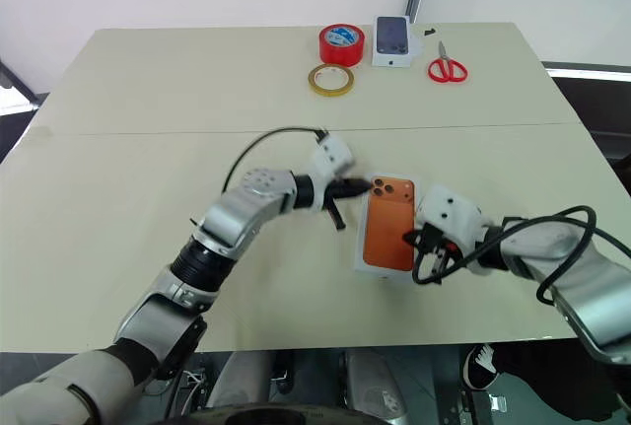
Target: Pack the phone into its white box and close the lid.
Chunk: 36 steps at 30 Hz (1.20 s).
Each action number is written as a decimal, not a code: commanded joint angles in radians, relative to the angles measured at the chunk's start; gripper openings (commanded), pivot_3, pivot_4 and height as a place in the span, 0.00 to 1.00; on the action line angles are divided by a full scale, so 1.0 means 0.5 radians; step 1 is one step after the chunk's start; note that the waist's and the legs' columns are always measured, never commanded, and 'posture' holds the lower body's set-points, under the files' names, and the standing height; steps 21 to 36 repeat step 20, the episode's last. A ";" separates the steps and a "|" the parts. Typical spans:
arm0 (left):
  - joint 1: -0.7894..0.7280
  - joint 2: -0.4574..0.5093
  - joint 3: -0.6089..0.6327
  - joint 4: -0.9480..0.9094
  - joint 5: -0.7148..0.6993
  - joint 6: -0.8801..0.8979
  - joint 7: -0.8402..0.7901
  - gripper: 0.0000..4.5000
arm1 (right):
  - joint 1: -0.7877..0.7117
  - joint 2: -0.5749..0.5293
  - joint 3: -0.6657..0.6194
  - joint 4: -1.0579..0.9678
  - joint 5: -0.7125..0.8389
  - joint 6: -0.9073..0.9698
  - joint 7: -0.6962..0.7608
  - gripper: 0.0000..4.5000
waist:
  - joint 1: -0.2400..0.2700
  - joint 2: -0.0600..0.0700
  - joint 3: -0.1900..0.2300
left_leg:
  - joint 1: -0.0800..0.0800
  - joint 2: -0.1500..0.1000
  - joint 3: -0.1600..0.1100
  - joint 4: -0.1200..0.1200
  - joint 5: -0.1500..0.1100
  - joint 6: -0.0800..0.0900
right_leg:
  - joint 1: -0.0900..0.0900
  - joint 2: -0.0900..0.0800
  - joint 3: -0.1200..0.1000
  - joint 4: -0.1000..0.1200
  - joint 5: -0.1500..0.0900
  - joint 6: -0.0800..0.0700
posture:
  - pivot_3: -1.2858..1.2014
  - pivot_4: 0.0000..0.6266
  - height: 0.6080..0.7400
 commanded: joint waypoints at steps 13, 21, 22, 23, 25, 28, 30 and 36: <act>0.350 0.945 0.845 -0.441 -0.240 0.122 -0.013 0.00 | -0.521 0.301 -0.074 0.769 -0.009 -0.333 0.075 0.01 | -0.024 0.001 0.000 | 0.001 0.002 0.001 -0.001 0.001 -0.001 | -0.001 -0.002 0.000 0.000 0.000 0.000 | 0.52 0.24 1.00; 1.124 1.052 1.214 -0.879 -0.400 0.251 0.027 0.00 | -0.632 0.384 0.057 0.978 -0.093 -0.449 0.181 0.01 | -0.049 0.001 0.000 | 0.002 0.001 0.002 -0.002 -0.001 0.001 | 0.000 -0.005 0.001 -0.002 0.000 0.000 | 0.52 0.24 1.00; 1.124 1.052 1.214 -0.879 -0.400 0.251 0.027 0.00 | -0.632 0.384 0.057 0.978 -0.093 -0.449 0.181 0.01 | -0.049 0.001 0.000 | 0.002 0.001 0.002 -0.002 -0.001 0.001 | 0.000 -0.005 0.001 -0.002 0.000 0.000 | 0.52 0.24 1.00; 1.124 1.052 1.214 -0.879 -0.400 0.251 0.027 0.00 | -0.632 0.384 0.057 0.978 -0.093 -0.449 0.181 0.01 | -0.049 0.001 0.000 | 0.002 0.001 0.002 -0.002 -0.001 0.001 | 0.000 -0.005 0.001 -0.002 0.000 0.000 | 0.52 0.24 1.00; 1.124 1.052 1.214 -0.879 -0.400 0.251 0.027 0.00 | -0.632 0.384 0.057 0.978 -0.093 -0.449 0.181 0.01 | -0.049 0.001 0.000 | 0.002 0.001 0.002 -0.002 -0.001 0.001 | 0.000 -0.005 0.001 -0.002 0.000 0.000 | 0.52 0.24 1.00; 1.124 1.052 1.214 -0.879 -0.400 0.251 0.027 0.00 | -0.632 0.384 0.057 0.978 -0.093 -0.449 0.181 0.01 | -0.049 0.001 0.000 | 0.002 0.001 0.002 -0.002 -0.001 0.001 | 0.000 -0.005 0.001 -0.002 0.000 0.000 | 0.52 0.24 1.00; 1.124 1.052 1.214 -0.879 -0.400 0.251 0.027 0.00 | -0.632 0.384 0.057 0.978 -0.093 -0.449 0.181 0.01 | -0.049 0.001 0.000 | 0.002 0.001 0.002 -0.002 -0.001 0.001 | 0.000 -0.005 0.001 -0.002 0.000 0.000 | 0.52 0.24 1.00; 1.124 1.052 1.214 -0.879 -0.400 0.251 0.027 0.00 | -0.632 0.384 0.057 0.978 -0.093 -0.449 0.181 0.01 | -0.049 0.001 0.000 | 0.002 0.001 0.002 -0.002 -0.001 0.001 | 0.000 -0.005 0.001 -0.002 0.000 0.000 | 0.52 0.24 1.00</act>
